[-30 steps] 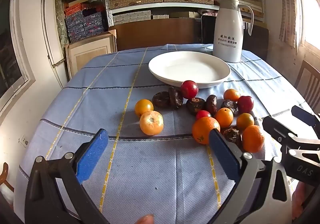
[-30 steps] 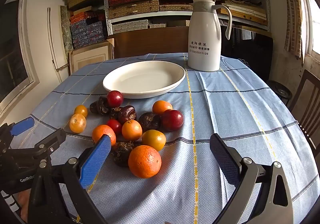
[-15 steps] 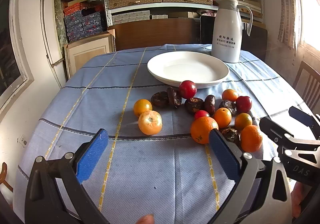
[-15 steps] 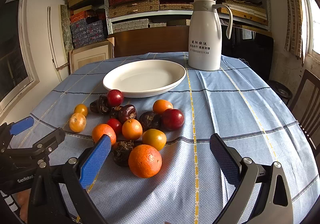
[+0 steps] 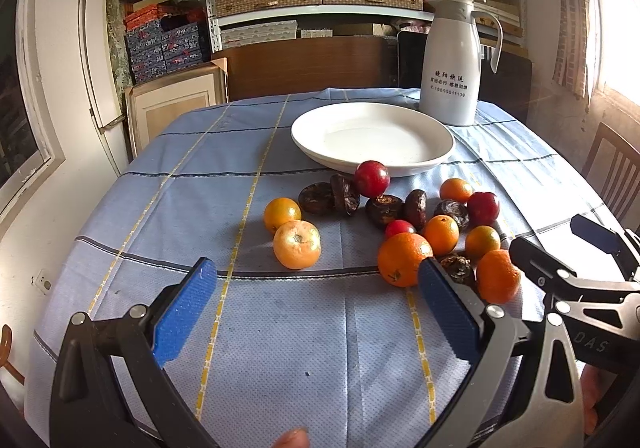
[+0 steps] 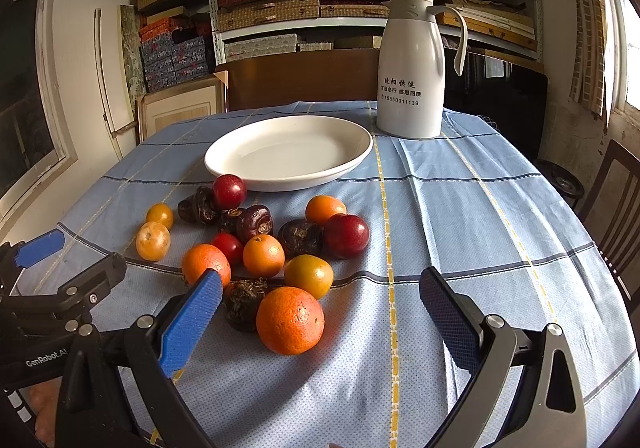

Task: Organize fruits

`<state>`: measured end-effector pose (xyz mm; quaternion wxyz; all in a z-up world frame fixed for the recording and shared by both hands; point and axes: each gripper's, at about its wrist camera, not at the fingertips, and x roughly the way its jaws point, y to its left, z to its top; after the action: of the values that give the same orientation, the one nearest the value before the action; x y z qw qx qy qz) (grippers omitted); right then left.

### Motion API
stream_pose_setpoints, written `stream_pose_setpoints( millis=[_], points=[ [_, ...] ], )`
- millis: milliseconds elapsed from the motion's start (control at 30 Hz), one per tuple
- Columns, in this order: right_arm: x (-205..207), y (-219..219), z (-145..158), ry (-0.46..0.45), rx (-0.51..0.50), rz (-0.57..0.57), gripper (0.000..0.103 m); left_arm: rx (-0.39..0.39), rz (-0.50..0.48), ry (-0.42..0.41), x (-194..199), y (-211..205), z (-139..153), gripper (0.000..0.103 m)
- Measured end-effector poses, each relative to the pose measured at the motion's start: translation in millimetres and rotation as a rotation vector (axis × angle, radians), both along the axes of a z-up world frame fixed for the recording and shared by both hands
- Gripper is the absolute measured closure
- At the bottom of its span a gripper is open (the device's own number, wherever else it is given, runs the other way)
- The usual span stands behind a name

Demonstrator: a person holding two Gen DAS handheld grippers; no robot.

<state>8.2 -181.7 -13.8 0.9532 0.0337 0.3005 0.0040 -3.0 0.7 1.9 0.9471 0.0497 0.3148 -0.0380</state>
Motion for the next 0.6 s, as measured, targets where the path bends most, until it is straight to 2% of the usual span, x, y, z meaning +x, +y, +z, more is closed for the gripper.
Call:
stream_pose_setpoints(
  millis=[600],
  points=[
    [0.9, 0.4, -0.7, 0.006, -0.004, 0.0, 0.003, -0.001, 0.0, 0.001, 0.7, -0.4, -0.1, 0.004]
  ],
)
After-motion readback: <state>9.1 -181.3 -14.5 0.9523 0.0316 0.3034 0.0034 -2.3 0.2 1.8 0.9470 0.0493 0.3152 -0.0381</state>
